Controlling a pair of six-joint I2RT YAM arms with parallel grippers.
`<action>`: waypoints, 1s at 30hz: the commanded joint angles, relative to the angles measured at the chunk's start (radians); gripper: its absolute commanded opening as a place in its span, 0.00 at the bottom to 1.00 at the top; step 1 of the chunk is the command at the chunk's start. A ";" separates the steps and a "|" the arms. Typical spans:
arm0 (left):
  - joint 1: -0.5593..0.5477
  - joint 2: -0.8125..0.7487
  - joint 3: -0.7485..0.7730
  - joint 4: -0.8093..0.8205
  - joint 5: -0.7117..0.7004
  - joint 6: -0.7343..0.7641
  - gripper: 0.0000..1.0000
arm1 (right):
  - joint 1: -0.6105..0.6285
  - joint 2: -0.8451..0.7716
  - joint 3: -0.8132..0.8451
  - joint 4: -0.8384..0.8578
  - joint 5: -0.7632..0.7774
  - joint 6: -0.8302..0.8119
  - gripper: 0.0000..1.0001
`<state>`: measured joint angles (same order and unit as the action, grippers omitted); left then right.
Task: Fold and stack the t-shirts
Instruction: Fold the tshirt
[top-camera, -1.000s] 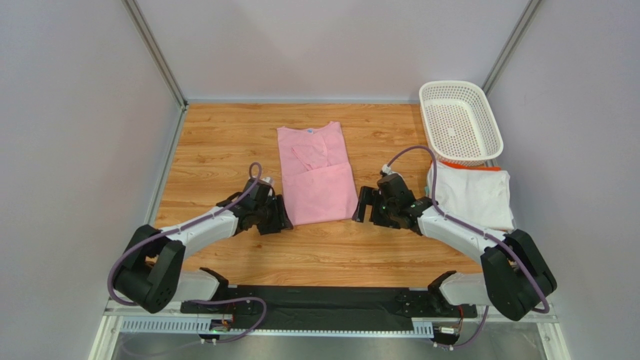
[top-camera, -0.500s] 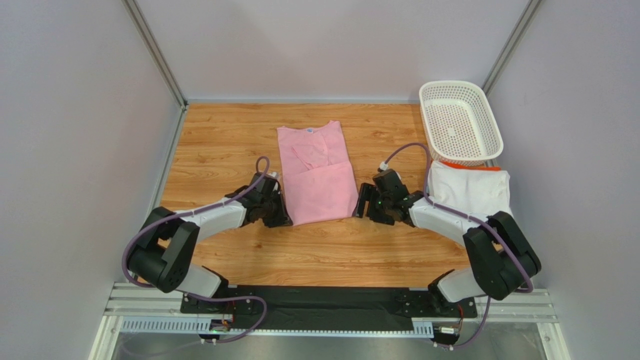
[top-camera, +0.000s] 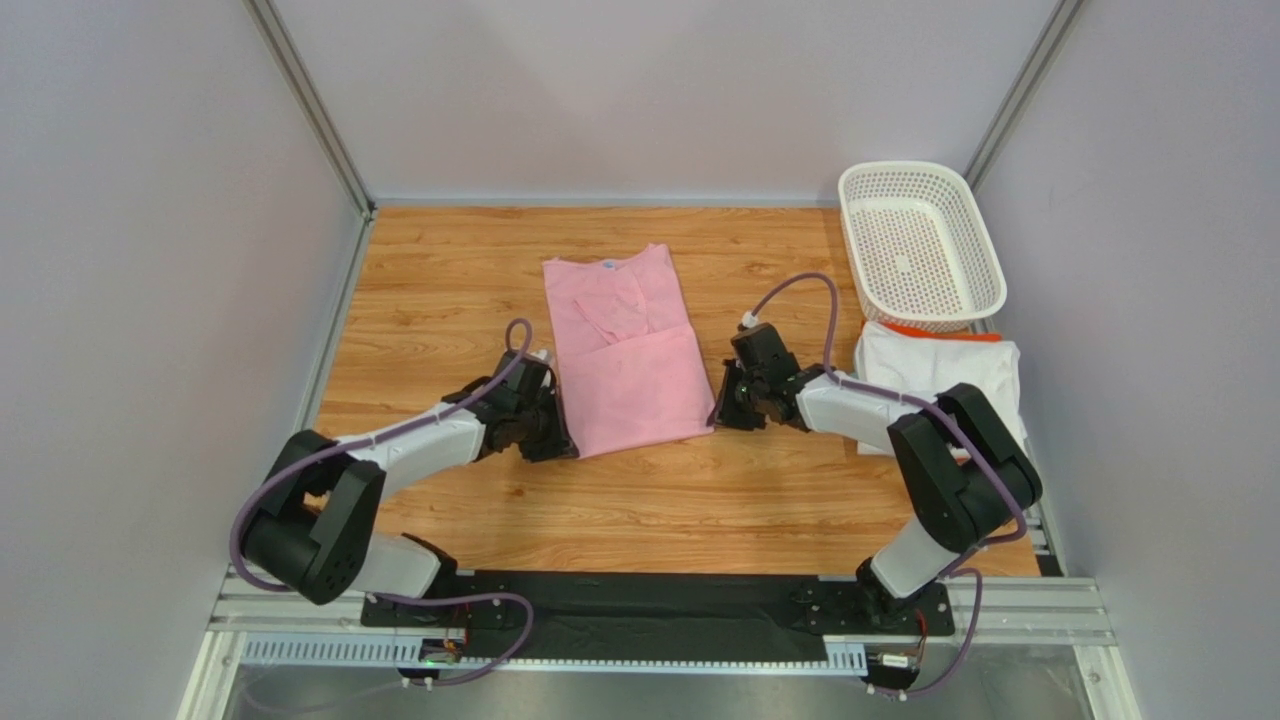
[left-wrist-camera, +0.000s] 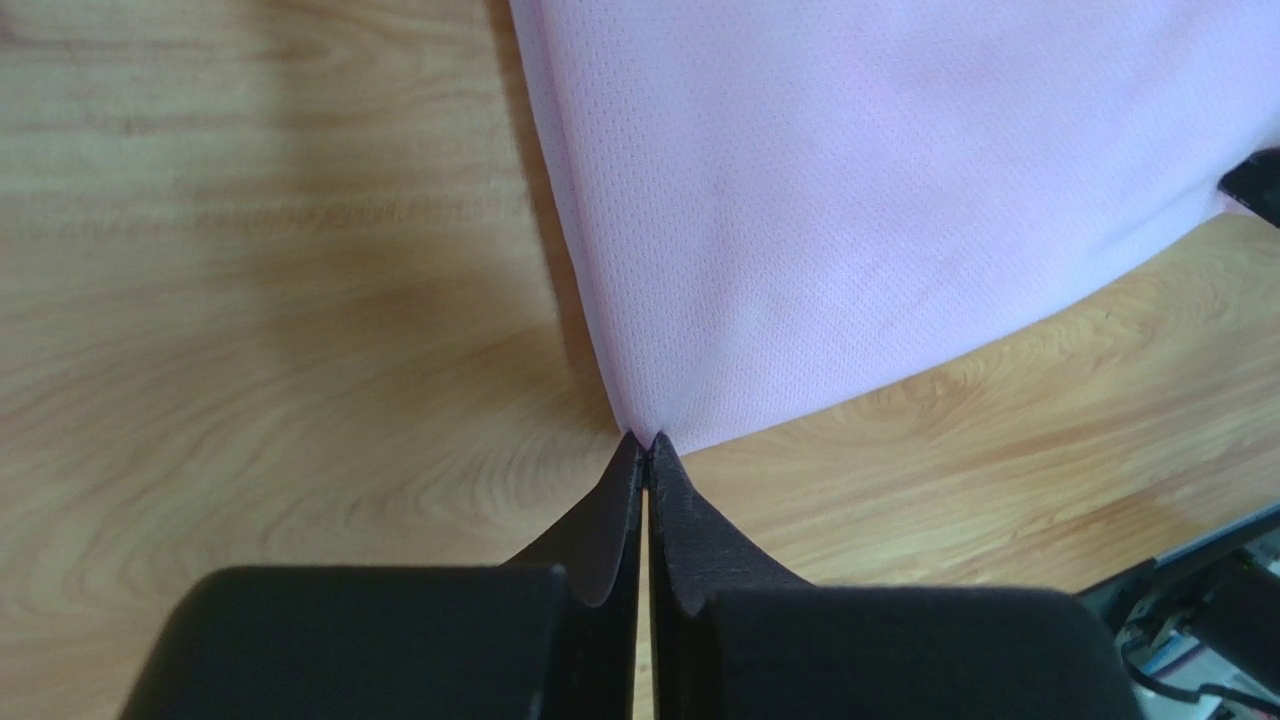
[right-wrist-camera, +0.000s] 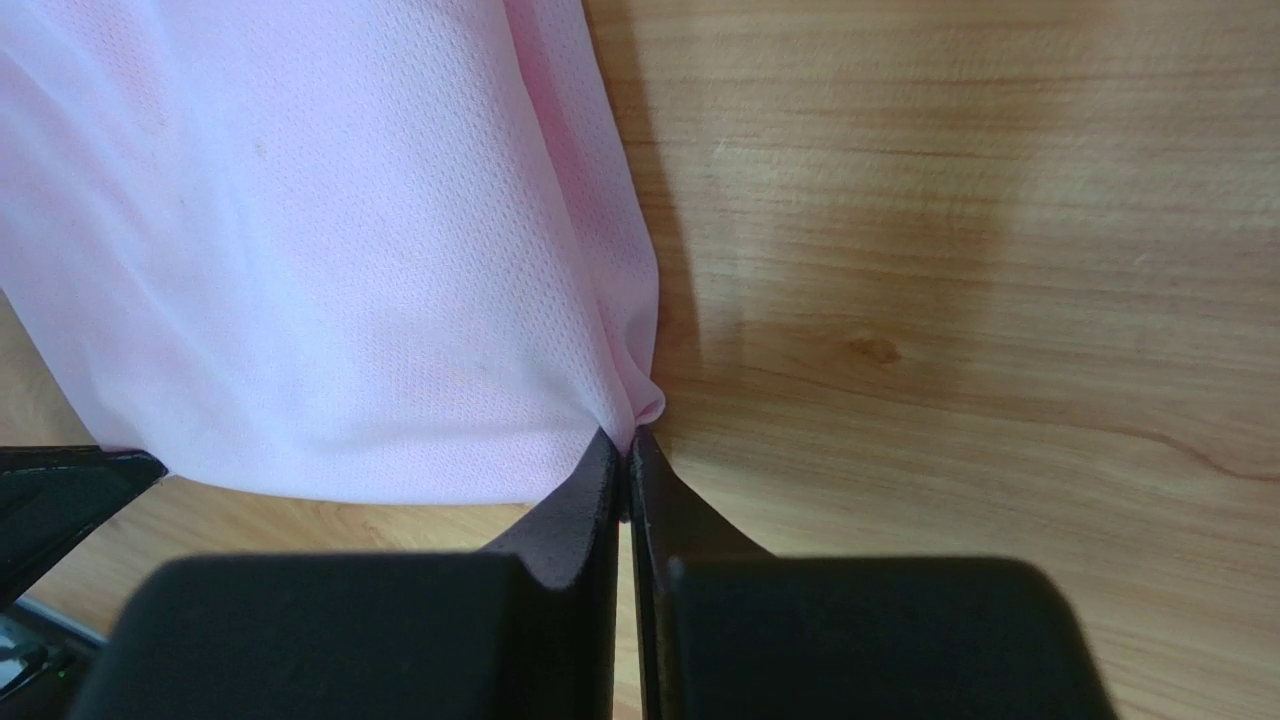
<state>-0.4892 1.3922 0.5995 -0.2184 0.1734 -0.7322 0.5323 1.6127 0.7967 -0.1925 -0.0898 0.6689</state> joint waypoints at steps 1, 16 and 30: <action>-0.002 -0.105 -0.026 -0.078 0.024 0.007 0.00 | 0.014 -0.078 -0.052 0.016 -0.063 0.006 0.00; -0.173 -0.814 -0.083 -0.493 0.119 -0.102 0.00 | 0.193 -0.723 -0.182 -0.438 -0.338 0.050 0.00; -0.213 -1.016 0.131 -0.651 0.121 -0.147 0.00 | 0.227 -0.918 -0.054 -0.625 -0.591 0.181 0.00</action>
<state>-0.6994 0.3744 0.6785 -0.8299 0.2871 -0.8700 0.7525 0.7055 0.6888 -0.7628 -0.5957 0.8070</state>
